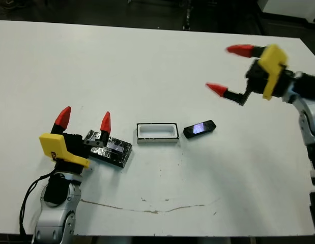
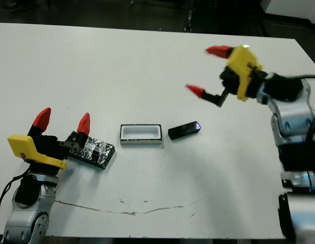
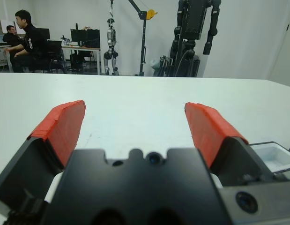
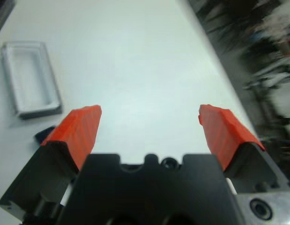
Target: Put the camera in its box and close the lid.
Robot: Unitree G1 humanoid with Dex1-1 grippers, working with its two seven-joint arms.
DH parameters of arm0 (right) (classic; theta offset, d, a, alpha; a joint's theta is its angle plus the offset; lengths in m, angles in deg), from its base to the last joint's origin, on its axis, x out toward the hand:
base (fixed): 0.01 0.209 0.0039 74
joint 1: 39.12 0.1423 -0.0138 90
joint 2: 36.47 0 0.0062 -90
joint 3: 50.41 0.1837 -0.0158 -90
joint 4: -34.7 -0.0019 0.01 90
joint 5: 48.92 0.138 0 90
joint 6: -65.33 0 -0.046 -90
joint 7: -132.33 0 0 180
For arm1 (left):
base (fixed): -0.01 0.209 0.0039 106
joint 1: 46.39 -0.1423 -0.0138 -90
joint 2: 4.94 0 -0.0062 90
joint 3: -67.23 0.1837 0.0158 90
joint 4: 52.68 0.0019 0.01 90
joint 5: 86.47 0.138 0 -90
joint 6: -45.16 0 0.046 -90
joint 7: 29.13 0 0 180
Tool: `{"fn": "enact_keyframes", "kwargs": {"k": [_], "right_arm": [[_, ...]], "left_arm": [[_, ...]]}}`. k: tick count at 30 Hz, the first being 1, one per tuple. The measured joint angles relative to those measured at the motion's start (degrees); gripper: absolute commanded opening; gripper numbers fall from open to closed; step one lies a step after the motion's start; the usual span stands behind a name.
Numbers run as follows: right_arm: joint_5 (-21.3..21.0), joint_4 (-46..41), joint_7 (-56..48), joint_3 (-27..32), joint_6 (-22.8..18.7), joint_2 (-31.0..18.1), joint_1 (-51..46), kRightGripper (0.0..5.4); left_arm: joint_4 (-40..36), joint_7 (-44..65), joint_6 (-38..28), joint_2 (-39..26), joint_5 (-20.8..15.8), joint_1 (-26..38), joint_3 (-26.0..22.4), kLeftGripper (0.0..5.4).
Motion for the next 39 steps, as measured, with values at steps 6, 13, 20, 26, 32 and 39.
{"fn": "enact_keyframes", "kwargs": {"k": [6,13,20,26,32,39], "right_arm": [[-5.8,11.3,-11.28,-7.22,8.99,0.8,5.91,5.4],[-13.45,18.09,-19.89,-14.42,16.47,2.48,11.66,5.4],[-16.07,23.76,-25.56,-17.19,19.4,5.45,13.45,5.4],[-17.58,28.69,-25.73,-17.19,20.78,7.69,14.11,5.4],[-19.19,30.78,-24.02,-17.12,20.5,9.08,14.46,5.4],[-19.78,32.19,-21.7,-16.47,19.59,9.83,14.47,5.4]], "left_arm": [[-0.04,-0.07,0.03,0.23,-0.03,-0.01,-0.01,5.39],[-0.05,-0.53,0.04,0.57,0.34,-0.01,0.0,5.39],[-0.03,-1.08,0.04,0.71,1.46,-0.02,0.03,5.39],[-0.02,-1.15,0.01,1.0,1.93,-0.03,0.04,5.39],[-0.03,-1.14,0.02,1.35,1.9,-0.04,0.02,5.39],[-0.04,-1.14,0.09,1.46,1.86,-0.04,0.02,5.39]]}}
